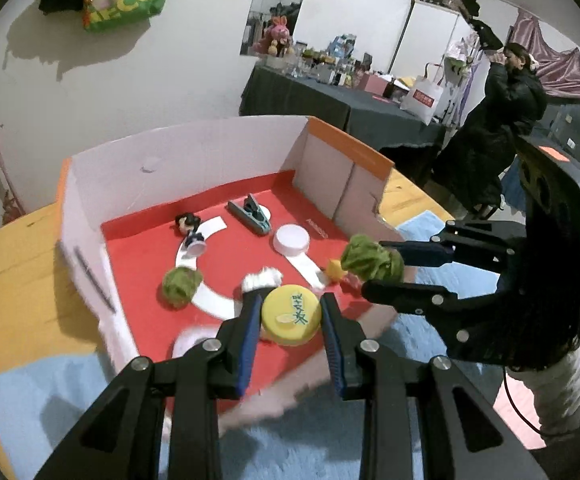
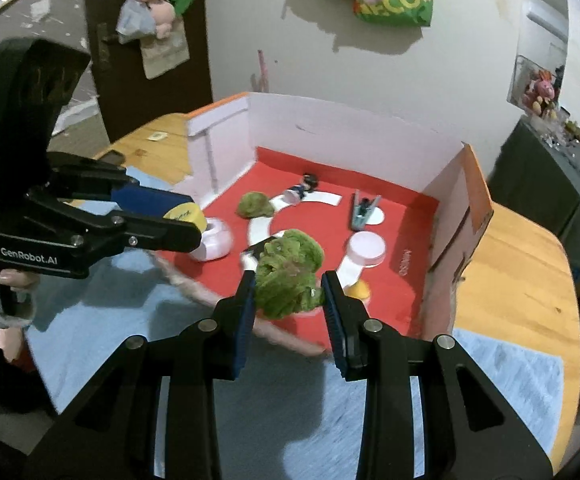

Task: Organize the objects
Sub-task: 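Carry the yellow ball and green plush into the red box and lower them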

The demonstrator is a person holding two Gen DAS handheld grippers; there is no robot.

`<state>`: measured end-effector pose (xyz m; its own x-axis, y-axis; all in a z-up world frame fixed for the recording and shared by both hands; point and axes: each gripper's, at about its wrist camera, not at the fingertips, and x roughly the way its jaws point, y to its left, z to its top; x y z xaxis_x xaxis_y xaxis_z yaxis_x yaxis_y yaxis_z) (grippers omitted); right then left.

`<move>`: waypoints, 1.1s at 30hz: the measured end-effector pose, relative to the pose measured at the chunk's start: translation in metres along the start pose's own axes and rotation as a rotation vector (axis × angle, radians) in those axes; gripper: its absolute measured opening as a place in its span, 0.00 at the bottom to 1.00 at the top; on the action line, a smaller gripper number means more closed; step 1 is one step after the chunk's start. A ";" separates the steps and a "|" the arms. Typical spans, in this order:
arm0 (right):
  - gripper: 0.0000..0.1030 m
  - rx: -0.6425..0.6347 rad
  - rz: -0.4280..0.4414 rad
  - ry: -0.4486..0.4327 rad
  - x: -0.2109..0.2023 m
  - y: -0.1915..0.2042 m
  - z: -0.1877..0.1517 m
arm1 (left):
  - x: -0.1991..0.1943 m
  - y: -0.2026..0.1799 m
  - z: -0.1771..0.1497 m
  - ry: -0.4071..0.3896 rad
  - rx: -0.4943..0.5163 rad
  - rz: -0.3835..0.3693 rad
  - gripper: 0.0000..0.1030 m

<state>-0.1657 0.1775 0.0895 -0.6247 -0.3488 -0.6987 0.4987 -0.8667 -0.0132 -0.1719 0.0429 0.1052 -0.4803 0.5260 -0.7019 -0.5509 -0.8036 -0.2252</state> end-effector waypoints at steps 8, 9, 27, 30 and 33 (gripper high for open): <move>0.30 0.019 -0.008 0.100 0.035 -0.022 0.018 | 0.045 0.016 0.030 0.092 0.000 0.030 0.30; 0.30 0.019 -0.004 0.112 0.039 -0.023 0.018 | 0.052 0.018 0.034 0.105 0.003 0.034 0.31; 0.30 0.016 0.038 0.300 0.086 -0.037 0.027 | 0.100 0.034 0.048 0.235 -0.008 0.037 0.31; 0.30 0.023 0.051 0.321 0.089 -0.039 0.028 | 0.105 0.037 0.047 0.254 -0.015 0.036 0.31; 0.30 0.028 0.063 0.339 0.093 -0.040 0.028 | 0.109 0.040 0.046 0.270 -0.023 0.041 0.31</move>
<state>-0.2606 0.1698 0.0450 -0.3555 -0.2678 -0.8955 0.5103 -0.8583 0.0541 -0.2776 0.0812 0.0504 -0.3006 0.4025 -0.8647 -0.5175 -0.8304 -0.2066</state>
